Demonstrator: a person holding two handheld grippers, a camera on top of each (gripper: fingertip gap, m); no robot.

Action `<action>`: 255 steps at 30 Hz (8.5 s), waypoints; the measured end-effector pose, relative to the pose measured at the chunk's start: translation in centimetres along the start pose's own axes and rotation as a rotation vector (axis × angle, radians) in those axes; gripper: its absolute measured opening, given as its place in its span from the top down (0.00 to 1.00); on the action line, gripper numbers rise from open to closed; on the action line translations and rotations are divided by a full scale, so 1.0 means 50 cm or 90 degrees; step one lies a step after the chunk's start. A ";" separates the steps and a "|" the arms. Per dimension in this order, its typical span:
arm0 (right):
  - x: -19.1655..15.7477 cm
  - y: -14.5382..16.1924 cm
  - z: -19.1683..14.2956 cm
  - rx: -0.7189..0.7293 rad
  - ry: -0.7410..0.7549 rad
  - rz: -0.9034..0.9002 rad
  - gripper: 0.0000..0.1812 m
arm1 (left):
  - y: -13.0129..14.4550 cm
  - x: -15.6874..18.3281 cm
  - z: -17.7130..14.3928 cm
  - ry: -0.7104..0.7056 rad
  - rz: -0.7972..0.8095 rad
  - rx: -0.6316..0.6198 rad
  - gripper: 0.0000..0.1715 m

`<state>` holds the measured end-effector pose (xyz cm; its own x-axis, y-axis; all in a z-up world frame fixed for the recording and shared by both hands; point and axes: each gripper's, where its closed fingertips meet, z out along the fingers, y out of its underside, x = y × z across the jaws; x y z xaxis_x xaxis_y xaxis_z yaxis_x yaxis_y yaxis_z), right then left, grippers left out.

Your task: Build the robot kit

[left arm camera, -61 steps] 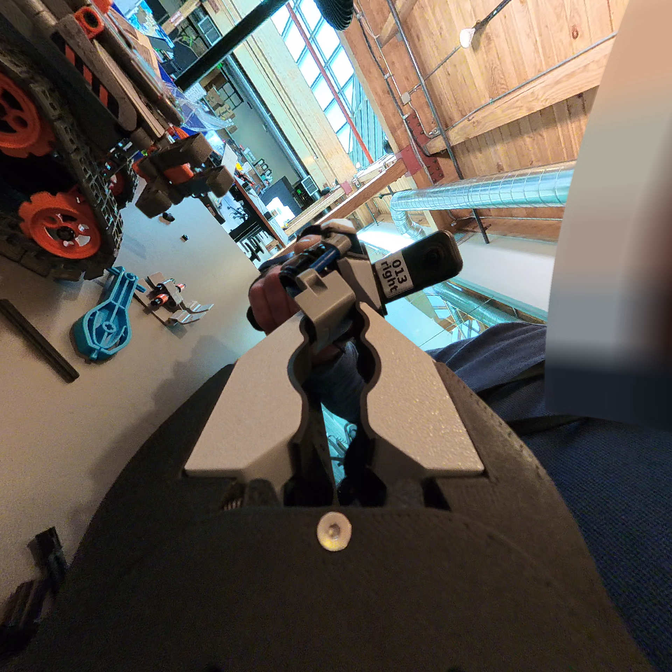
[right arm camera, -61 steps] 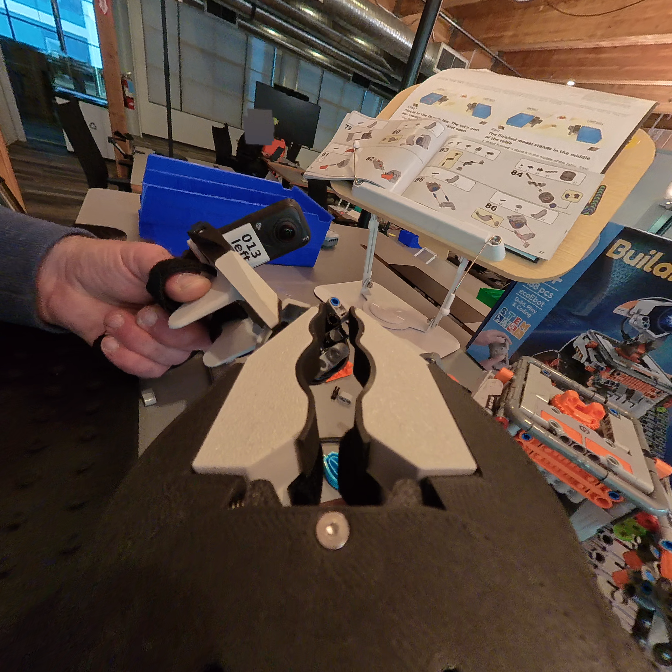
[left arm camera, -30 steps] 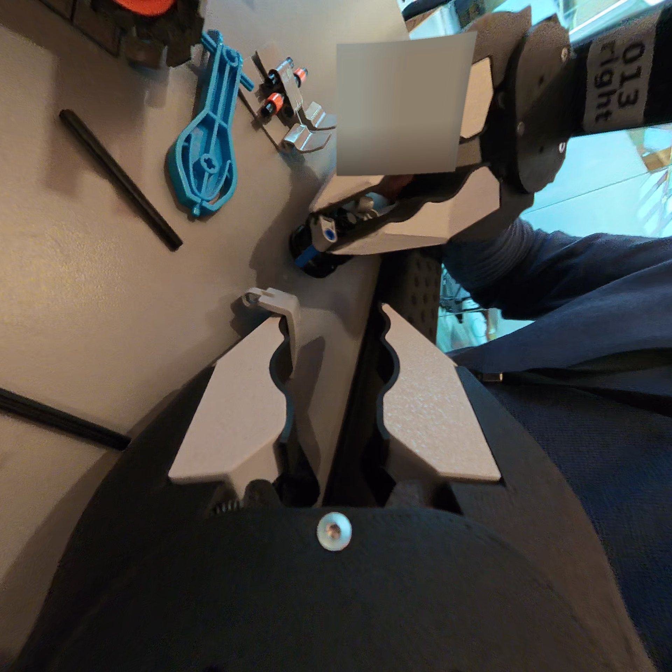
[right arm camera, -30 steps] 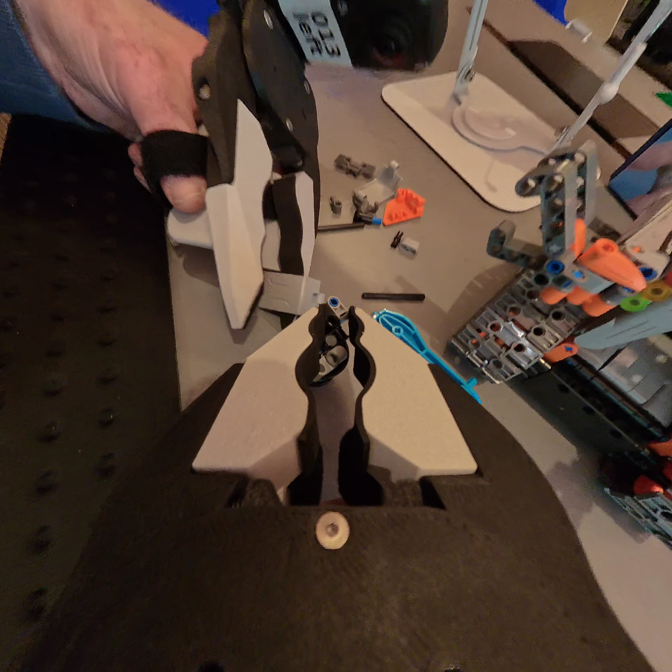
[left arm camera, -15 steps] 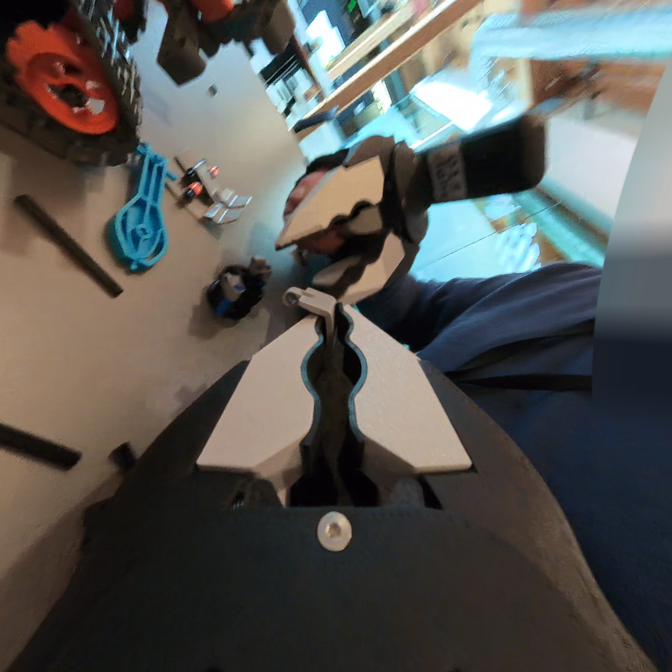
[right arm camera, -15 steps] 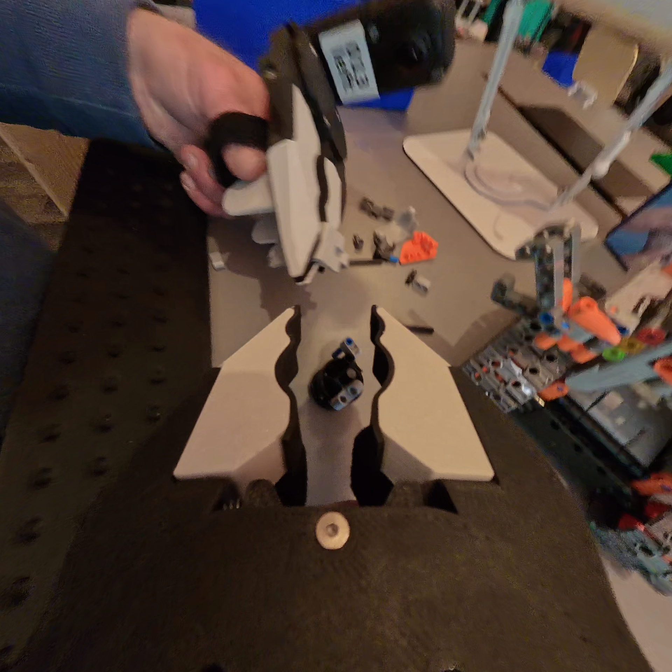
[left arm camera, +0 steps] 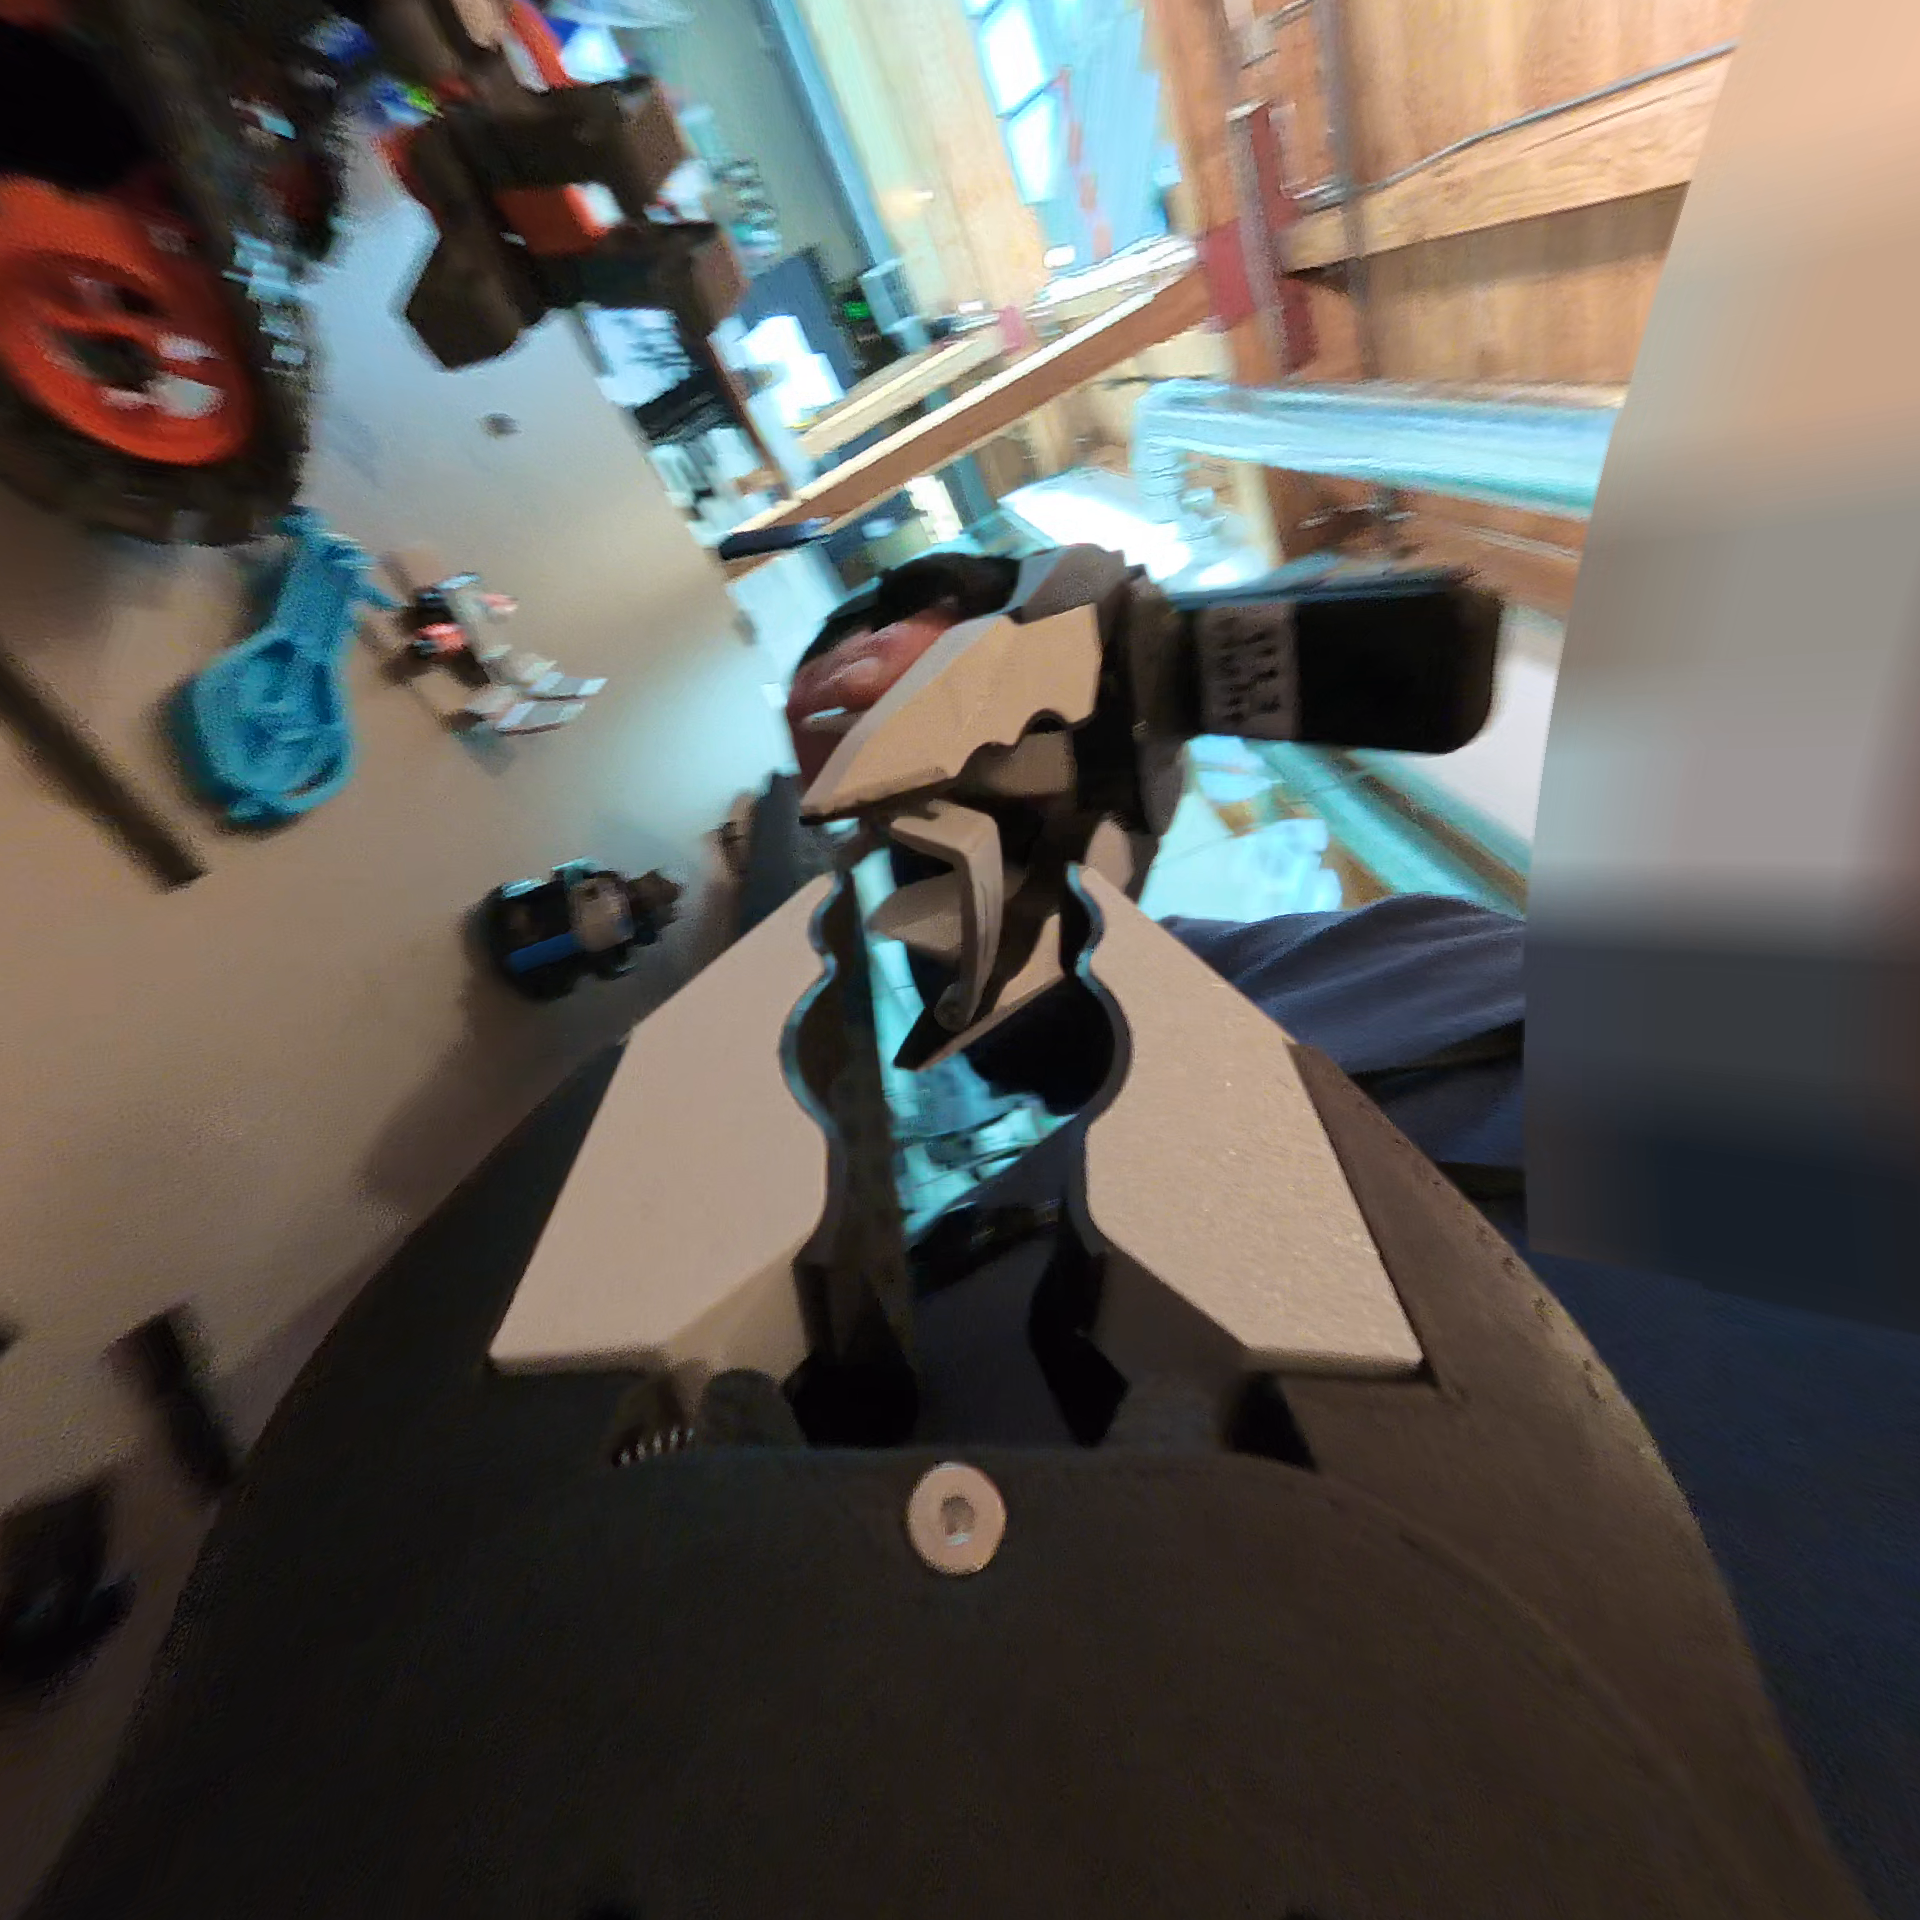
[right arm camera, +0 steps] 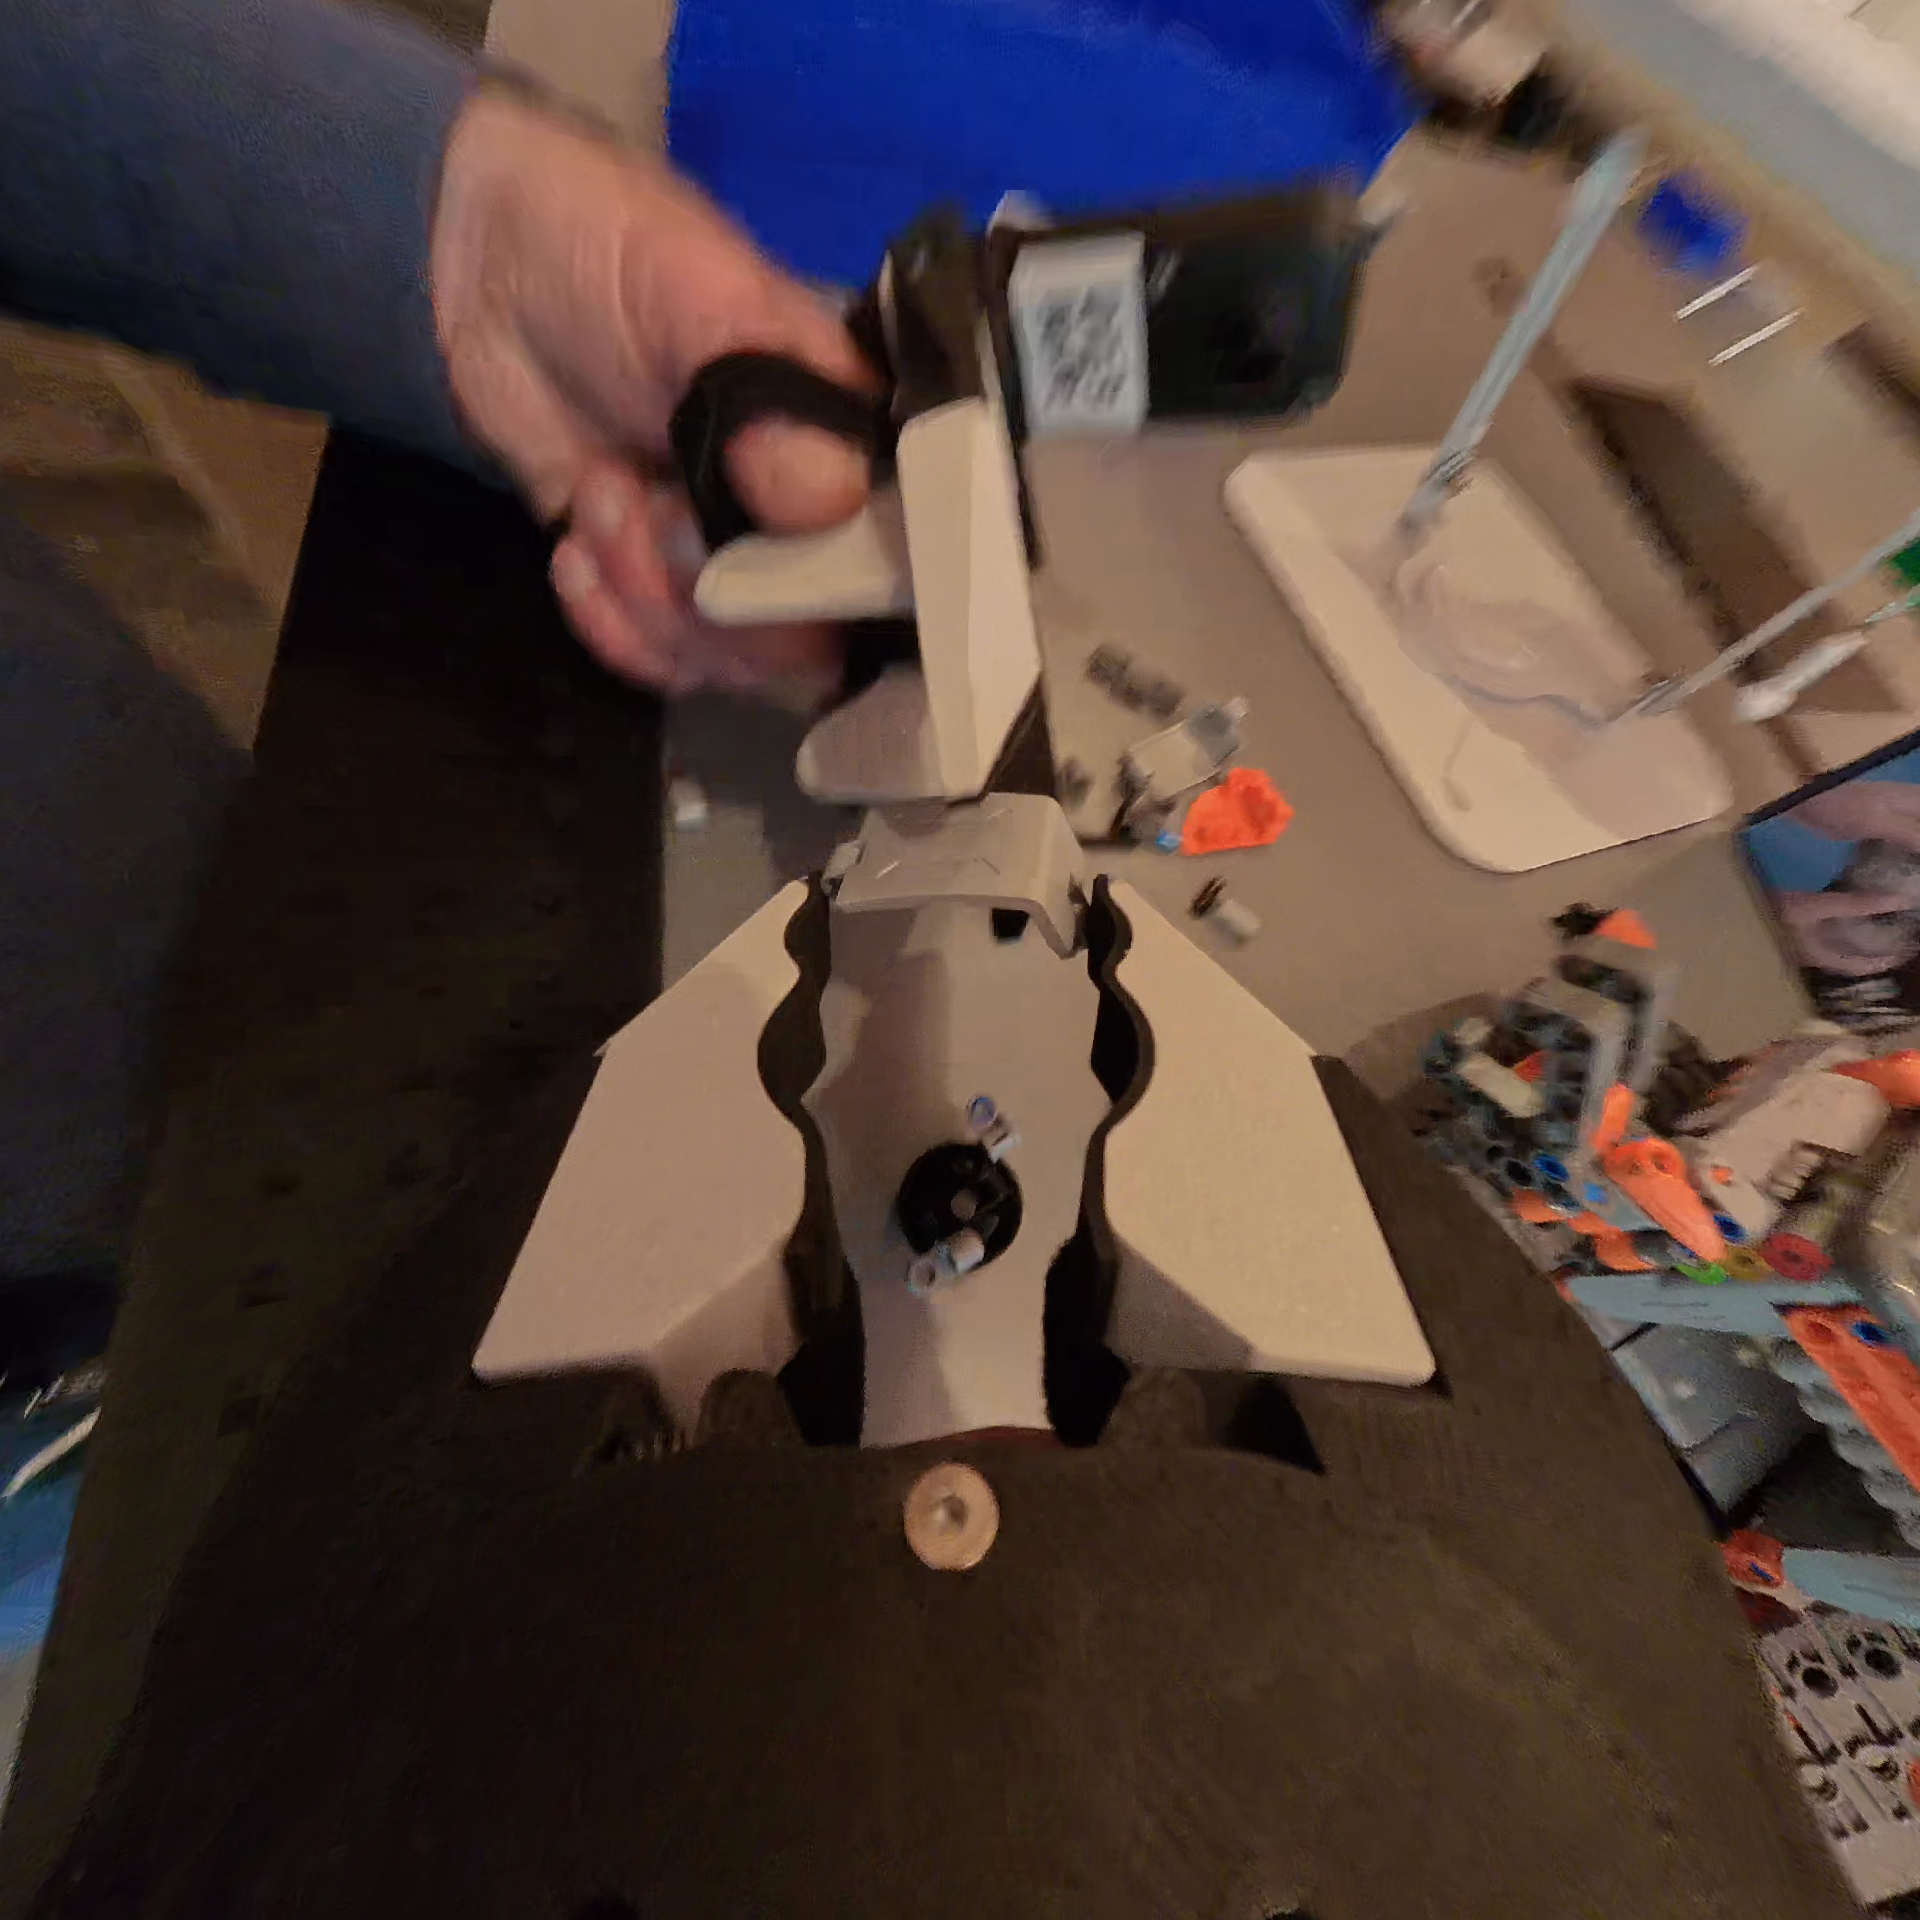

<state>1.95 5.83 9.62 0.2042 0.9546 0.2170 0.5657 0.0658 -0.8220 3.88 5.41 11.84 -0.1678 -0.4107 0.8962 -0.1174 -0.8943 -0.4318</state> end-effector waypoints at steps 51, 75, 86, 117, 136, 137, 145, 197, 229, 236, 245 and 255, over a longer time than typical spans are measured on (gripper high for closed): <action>0.002 0.053 0.022 -0.175 -0.182 0.040 0.94 | 0.075 -0.050 -0.085 -0.286 0.276 -0.127 0.72; 0.030 -0.179 -0.008 0.281 -0.177 0.283 0.94 | 0.004 0.066 -0.070 -0.152 0.405 0.067 0.82; 0.059 -0.202 -0.030 0.438 -0.264 0.456 0.94 | -0.030 0.079 -0.083 -0.154 0.392 0.126 0.66; 0.039 -0.134 -0.066 0.314 -0.223 0.331 0.92 | -0.063 0.097 -0.053 -0.158 0.465 0.126 0.82; 0.056 -0.142 -0.087 0.288 -0.109 0.221 0.97 | -0.075 0.085 -0.037 -0.328 0.640 0.034 0.82; 0.058 -0.143 -0.088 0.281 -0.097 0.209 0.97 | -0.077 0.085 -0.037 -0.341 0.651 0.029 0.82; 0.065 -0.141 -0.095 0.309 -0.124 0.253 0.95 | -0.080 0.077 -0.034 -0.393 0.719 -0.004 0.82; 0.133 -0.080 -0.180 0.505 -0.143 0.335 0.98 | -0.045 0.134 -0.500 -0.810 0.589 -0.138 0.82; 0.141 -0.132 -0.049 0.487 -0.128 0.332 0.98 | -0.046 -0.072 -0.906 -0.949 0.215 -0.227 0.90; 0.143 -0.127 -0.029 0.470 -0.130 0.333 0.98 | -0.055 -0.124 -0.921 -0.972 0.198 -0.252 0.91; 0.143 -0.128 -0.039 0.479 -0.129 0.330 0.98 | -0.042 -0.149 -0.928 -0.961 0.151 -0.265 0.98; 0.127 -0.146 -0.050 0.481 -0.131 0.298 0.98 | -0.097 -0.013 -0.862 -0.954 0.284 -0.155 0.99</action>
<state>1.14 10.67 18.30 0.0936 0.9601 -0.2636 -0.2281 -0.2371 -0.9443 -37.61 17.67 8.99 0.8316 -0.5492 -0.0827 -0.4974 -0.6703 -0.5507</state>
